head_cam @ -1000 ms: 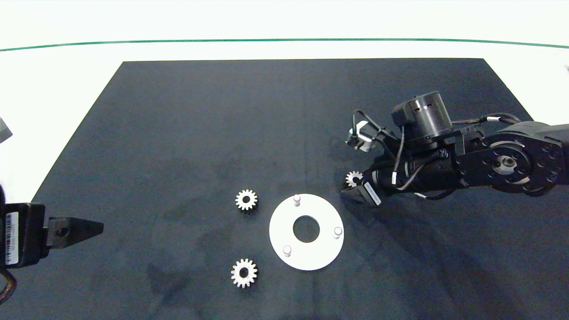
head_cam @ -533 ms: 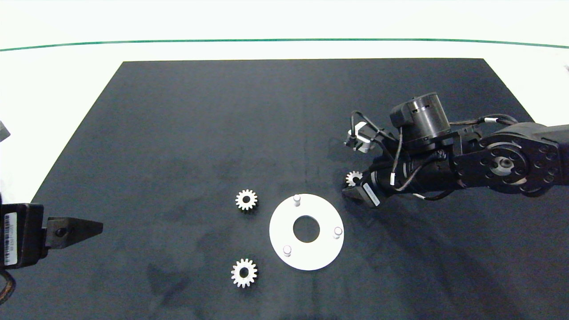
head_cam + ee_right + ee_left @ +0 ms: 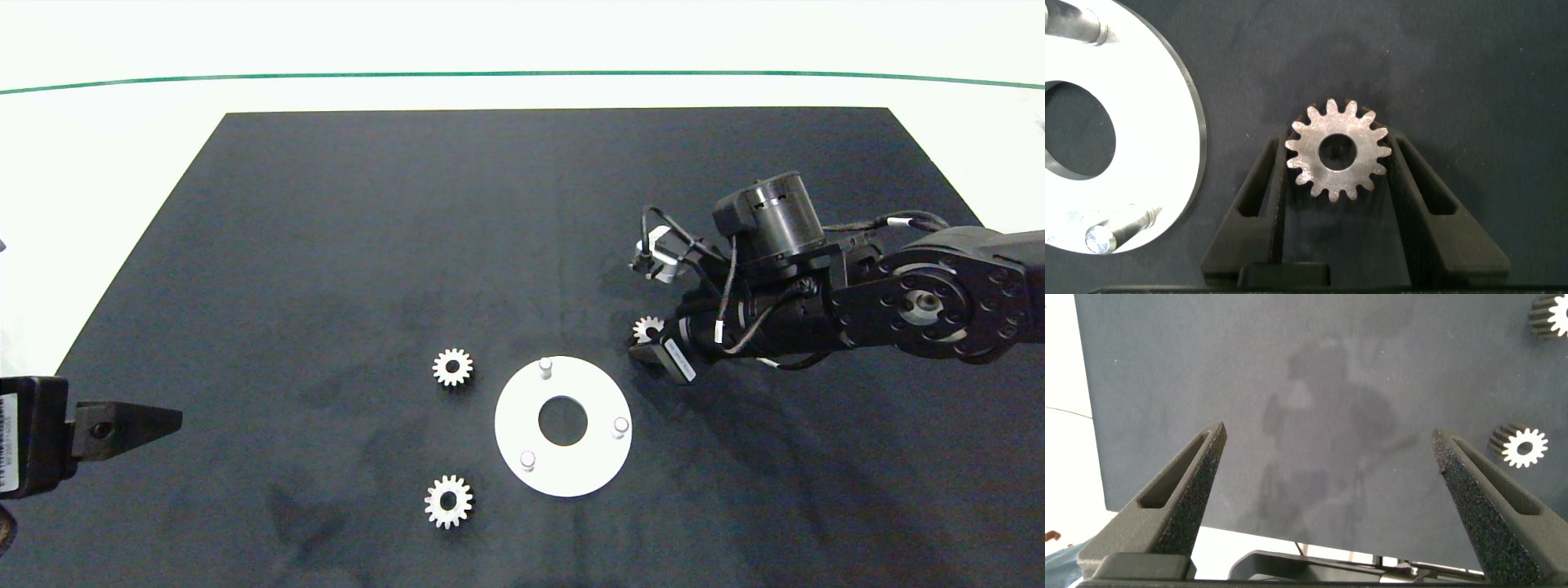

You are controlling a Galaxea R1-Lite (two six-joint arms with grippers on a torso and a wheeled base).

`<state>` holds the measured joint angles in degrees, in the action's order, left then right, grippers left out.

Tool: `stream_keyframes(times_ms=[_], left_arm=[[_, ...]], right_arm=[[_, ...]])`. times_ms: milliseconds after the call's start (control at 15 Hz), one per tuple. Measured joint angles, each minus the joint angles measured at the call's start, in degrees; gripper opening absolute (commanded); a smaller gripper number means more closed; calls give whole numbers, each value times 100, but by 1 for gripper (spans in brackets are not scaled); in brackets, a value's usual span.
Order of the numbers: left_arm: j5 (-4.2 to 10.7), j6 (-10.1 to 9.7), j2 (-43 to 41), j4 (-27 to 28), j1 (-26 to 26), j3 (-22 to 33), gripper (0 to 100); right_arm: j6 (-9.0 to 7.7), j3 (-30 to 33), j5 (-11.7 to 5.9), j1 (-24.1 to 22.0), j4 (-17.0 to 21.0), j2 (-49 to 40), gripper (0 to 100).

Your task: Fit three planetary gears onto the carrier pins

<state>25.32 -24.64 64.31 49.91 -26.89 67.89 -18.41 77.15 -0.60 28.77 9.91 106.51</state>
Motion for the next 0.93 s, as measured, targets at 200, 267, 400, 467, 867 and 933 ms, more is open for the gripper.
stream_keyframes(times_ms=[200,267,400,467,867,933], left_arm=[[1,0,-28,0,9,-30,100],[0,2,-41,0,16,-48,100],[1,-5,-61,0,22,-116,100],[0,-6,-77,-5,27,-152,100],[9,-59,-262,-18,13,-395,100],[9,-63,-301,-20,20,-406,100]], right_arm=[[-2,-15,-22,-6,12,-22,30],[-11,-56,-22,-6,12,-48,28],[-133,-233,-13,-6,15,-168,24],[-179,-343,-4,9,6,-282,22],[-276,-1031,-2,490,50,-1243,19],[-280,-1139,-9,653,50,-1359,19]])
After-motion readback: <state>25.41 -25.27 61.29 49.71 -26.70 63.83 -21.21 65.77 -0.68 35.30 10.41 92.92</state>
